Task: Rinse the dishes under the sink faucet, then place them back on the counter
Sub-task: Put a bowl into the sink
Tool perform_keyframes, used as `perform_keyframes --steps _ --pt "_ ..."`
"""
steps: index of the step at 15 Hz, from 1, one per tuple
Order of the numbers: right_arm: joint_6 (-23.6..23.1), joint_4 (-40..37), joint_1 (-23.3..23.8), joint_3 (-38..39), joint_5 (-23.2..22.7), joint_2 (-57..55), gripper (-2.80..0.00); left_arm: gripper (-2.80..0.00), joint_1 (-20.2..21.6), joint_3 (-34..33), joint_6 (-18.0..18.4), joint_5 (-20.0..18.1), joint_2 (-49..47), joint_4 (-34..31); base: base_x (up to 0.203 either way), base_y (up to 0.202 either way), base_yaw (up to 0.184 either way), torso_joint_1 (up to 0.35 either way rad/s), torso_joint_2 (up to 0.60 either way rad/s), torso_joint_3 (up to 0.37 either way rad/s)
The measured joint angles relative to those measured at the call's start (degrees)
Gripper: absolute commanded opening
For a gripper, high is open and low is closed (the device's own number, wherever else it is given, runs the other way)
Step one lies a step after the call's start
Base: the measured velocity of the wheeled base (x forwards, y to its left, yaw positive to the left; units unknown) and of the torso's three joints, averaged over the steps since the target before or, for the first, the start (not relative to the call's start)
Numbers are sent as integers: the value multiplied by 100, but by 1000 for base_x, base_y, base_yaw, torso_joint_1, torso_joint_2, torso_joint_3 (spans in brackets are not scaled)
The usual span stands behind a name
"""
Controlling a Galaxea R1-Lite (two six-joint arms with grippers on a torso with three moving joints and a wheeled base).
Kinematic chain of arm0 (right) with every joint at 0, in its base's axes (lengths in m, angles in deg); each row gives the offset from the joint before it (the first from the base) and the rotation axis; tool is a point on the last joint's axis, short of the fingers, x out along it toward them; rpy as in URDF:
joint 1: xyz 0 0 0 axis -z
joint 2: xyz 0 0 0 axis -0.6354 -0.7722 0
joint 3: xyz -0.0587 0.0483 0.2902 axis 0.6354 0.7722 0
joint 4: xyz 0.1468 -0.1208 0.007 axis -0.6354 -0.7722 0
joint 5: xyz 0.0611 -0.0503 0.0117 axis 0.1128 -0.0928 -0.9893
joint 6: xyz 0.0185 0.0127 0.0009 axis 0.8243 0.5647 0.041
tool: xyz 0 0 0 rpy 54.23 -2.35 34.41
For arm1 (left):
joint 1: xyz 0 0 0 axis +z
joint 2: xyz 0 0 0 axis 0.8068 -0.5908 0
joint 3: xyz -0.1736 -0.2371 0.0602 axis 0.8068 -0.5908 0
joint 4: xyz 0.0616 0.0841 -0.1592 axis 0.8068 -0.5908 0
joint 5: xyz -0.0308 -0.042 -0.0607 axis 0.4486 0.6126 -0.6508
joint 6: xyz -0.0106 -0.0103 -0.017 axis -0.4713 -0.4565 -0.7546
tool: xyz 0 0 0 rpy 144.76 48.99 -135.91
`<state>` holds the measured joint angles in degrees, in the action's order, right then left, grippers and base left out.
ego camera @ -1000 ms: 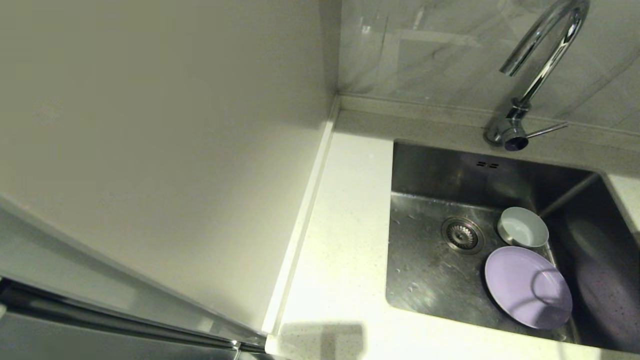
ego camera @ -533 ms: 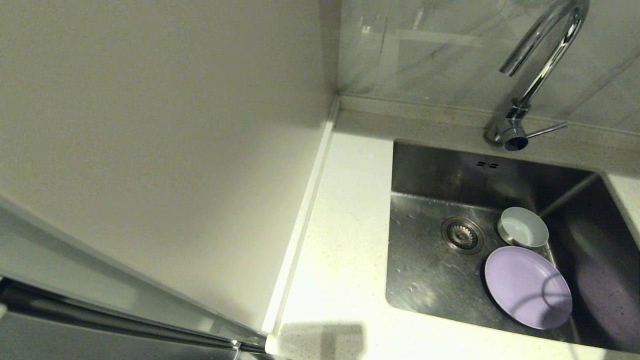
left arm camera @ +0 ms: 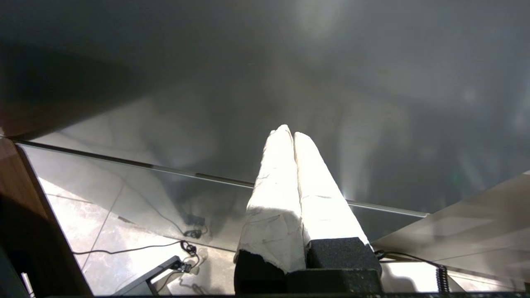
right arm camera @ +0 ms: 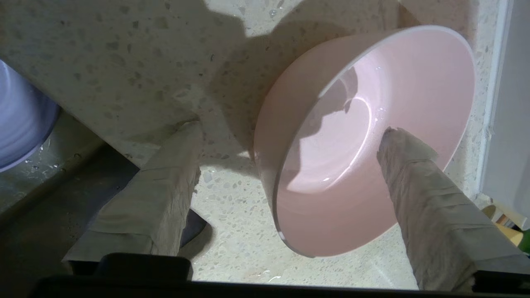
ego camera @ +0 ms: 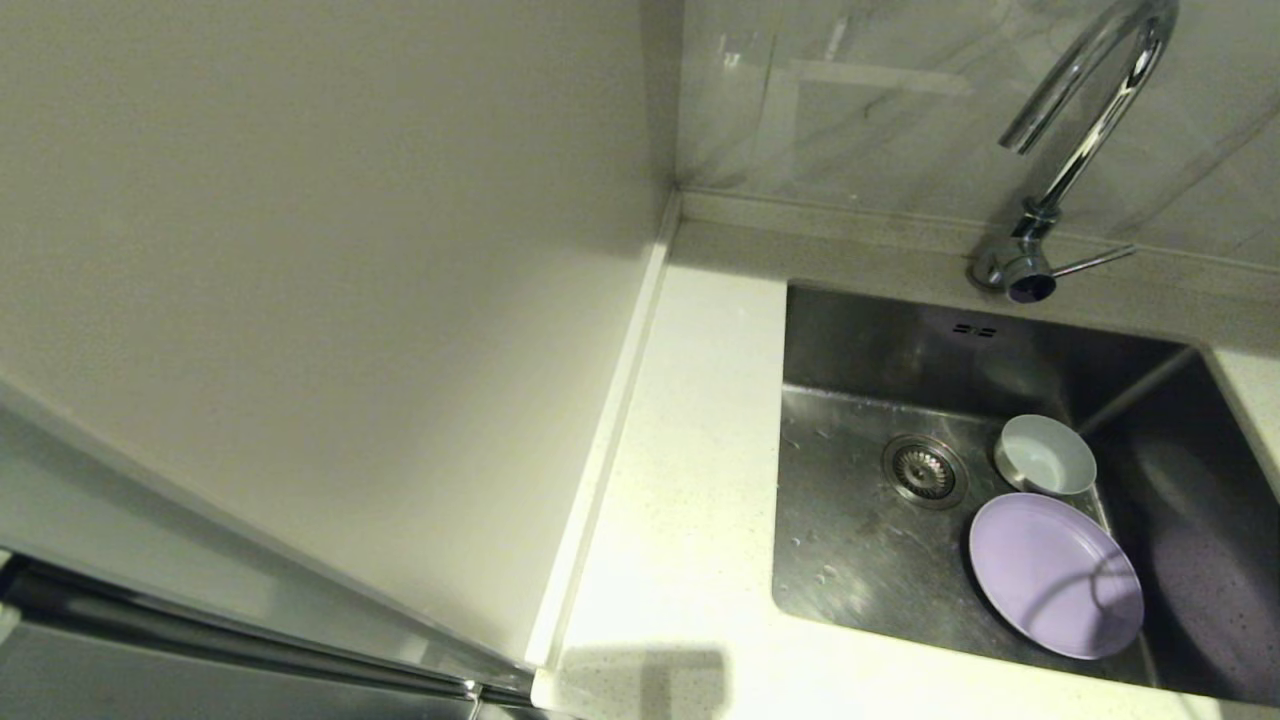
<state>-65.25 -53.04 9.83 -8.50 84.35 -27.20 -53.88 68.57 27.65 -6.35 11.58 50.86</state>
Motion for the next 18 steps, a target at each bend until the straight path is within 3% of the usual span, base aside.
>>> perform_keyframes --steps 14,16,18 --pt "158 17 -21 64 -241 282 -280 -280 0 0 -2 0 0 -2 0 0 0 0 0 0" --pt "155 17 -209 139 -534 566 -280 -280 0 0 2 0 0 -2 0 0 0 0 0 0" --pt "218 11 -694 223 -730 924 -280 -280 0 0 -1 -2 0 -5 0 0 0 0 0 0"
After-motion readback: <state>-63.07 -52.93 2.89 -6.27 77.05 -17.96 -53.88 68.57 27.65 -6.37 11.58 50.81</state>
